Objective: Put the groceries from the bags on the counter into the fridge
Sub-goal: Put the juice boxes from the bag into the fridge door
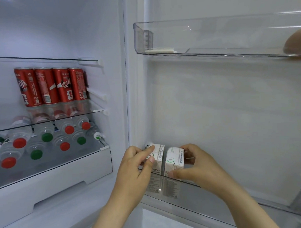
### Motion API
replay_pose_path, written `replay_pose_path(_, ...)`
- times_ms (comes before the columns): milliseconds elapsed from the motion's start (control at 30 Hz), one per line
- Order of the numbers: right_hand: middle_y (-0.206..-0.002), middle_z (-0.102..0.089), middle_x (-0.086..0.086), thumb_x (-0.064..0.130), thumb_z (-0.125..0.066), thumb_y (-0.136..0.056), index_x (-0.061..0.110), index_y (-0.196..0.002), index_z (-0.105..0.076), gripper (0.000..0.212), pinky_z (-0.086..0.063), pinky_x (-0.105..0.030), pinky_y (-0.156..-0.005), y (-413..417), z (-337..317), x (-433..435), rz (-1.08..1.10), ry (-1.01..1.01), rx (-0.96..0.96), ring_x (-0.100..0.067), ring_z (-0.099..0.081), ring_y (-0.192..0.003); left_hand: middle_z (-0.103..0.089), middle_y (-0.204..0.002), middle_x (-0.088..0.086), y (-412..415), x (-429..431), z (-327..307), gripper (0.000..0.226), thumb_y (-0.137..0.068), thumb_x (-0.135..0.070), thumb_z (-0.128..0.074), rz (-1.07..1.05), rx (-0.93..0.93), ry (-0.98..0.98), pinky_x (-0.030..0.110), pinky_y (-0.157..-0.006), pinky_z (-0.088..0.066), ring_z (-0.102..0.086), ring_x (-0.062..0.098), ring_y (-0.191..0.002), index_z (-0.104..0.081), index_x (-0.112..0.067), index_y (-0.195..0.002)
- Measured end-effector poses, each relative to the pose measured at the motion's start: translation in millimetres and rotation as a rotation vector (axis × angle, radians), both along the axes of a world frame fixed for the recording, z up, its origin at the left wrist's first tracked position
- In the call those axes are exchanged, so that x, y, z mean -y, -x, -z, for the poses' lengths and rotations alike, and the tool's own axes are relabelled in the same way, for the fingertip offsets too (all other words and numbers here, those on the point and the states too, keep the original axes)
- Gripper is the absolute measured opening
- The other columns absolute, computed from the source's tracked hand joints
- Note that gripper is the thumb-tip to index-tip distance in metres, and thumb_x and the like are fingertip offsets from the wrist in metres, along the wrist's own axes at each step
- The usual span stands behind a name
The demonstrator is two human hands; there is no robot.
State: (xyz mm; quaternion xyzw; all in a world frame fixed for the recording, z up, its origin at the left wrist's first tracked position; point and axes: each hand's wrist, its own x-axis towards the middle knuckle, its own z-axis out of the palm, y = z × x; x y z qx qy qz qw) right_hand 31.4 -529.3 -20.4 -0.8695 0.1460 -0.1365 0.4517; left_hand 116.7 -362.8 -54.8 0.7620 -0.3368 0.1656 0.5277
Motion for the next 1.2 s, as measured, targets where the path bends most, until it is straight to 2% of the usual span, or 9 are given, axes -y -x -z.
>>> replay_pose_path(100, -0.099, -0.068, 0.015, 0.017, -0.088, -0.063, 0.03, -0.104, -0.058, 0.052, -0.046, -0.007, -0.073, 2, 3, 1, -0.009, -0.018, 0.023, 0.011, -0.062, -0.089, -0.048, -0.094, -0.009, 0, 0, 0, 0.029, -0.095, -0.019, -0.055, 0.01, -0.014, 0.005, 0.0, -0.074, -0.034, -0.048, -0.007, -0.093, -0.063, -0.025, -0.122)
replay_pose_path(233, -0.105, -0.068, 0.015, 0.02, -0.09, -0.06, 0.031, -0.107, -0.058, 0.057, -0.048, -0.018, -0.086, 4, 3, 1, -0.016, -0.079, 0.027, 0.003, -0.063, -0.101, -0.048, -0.096, -0.01, 0, -1, 1, 0.03, -0.095, -0.02, -0.053, 0.012, -0.03, -0.002, 0.0, -0.075, -0.035, -0.048, -0.007, -0.095, -0.062, -0.026, -0.123)
replay_pose_path(333, -0.109, -0.064, 0.018, 0.025, -0.088, -0.066, 0.032, -0.11, -0.057, 0.054, -0.046, -0.013, -0.084, 6, 0, -4, 0.011, -0.051, 0.068, 0.007, -0.059, -0.103, -0.048, -0.097, -0.009, 0, -2, -2, 0.031, -0.096, -0.022, -0.052, 0.028, -0.046, -0.008, 0.0, -0.074, -0.036, -0.048, -0.008, -0.095, -0.061, -0.024, -0.125)
replay_pose_path(500, -0.114, -0.057, 0.024, 0.038, -0.075, -0.079, 0.03, -0.12, -0.057, 0.046, -0.037, -0.008, -0.092, 22, -3, -18, 0.143, 0.447, 0.322, 0.009, -0.05, -0.11, -0.048, -0.105, -0.013, 0, -12, -11, 0.031, -0.095, -0.029, -0.052, 0.087, -0.045, -0.051, -0.003, -0.076, -0.033, -0.048, -0.009, -0.099, -0.062, -0.024, -0.124)
replay_pose_path(633, -0.105, -0.061, 0.022, 0.03, -0.07, -0.083, 0.027, -0.113, -0.062, 0.031, -0.037, 0.0, -0.083, 53, -7, -28, 0.308, 0.563, 0.345, 0.012, -0.048, -0.106, -0.045, -0.11, -0.025, 5, -20, -21, 0.029, -0.088, -0.029, -0.061, 0.107, 0.106, -0.117, 0.005, -0.091, -0.033, -0.044, -0.001, -0.111, -0.063, -0.028, -0.117)
replay_pose_path(800, -0.097, -0.062, 0.022, 0.027, -0.072, -0.082, 0.029, -0.108, -0.064, 0.027, -0.044, -0.011, -0.08, 115, -3, -39, 0.53, 0.655, 0.22, 0.009, -0.055, -0.089, -0.05, -0.105, -0.024, 40, -9, -32, 0.027, -0.083, -0.035, -0.057, 0.299, 0.186, -0.089, -0.002, -0.09, -0.024, -0.044, -0.003, -0.107, -0.065, -0.03, -0.108)
replay_pose_path(900, -0.096, -0.059, 0.022, 0.026, -0.071, -0.082, 0.027, -0.108, -0.065, 0.028, -0.036, -0.004, -0.076, 159, -7, -43, 0.634, 0.708, 0.078, 0.011, -0.054, -0.085, -0.05, -0.105, -0.027, 68, 9, -32, 0.03, -0.081, -0.038, -0.054, 0.456, 0.189, -0.111, 0.0, -0.089, -0.027, -0.044, -0.007, -0.107, -0.064, -0.032, -0.109)
replay_pose_path(1133, -0.104, -0.06, 0.022, 0.033, -0.069, -0.084, 0.03, -0.115, -0.062, 0.032, -0.051, -0.022, -0.084, 290, -17, -44, 0.953, 0.784, -0.131, 0.003, -0.056, -0.094, -0.05, -0.109, -0.025, 169, 73, -38, 0.028, -0.089, -0.035, -0.057, 0.811, 0.282, -0.122, 0.001, -0.088, -0.031, -0.048, -0.002, -0.109, -0.058, -0.033, -0.116)
replay_pose_path(1200, -0.104, -0.058, 0.024, 0.034, -0.069, -0.084, 0.03, -0.116, -0.062, 0.033, -0.046, -0.016, -0.085, 332, -19, -46, 1.039, 0.774, -0.166, 0.005, -0.054, -0.096, -0.048, -0.11, -0.026, 207, 92, -41, 0.031, -0.089, -0.034, -0.058, 0.9, 0.294, -0.12, 0.0, -0.085, -0.031, -0.046, -0.004, -0.11, -0.057, -0.033, -0.12)
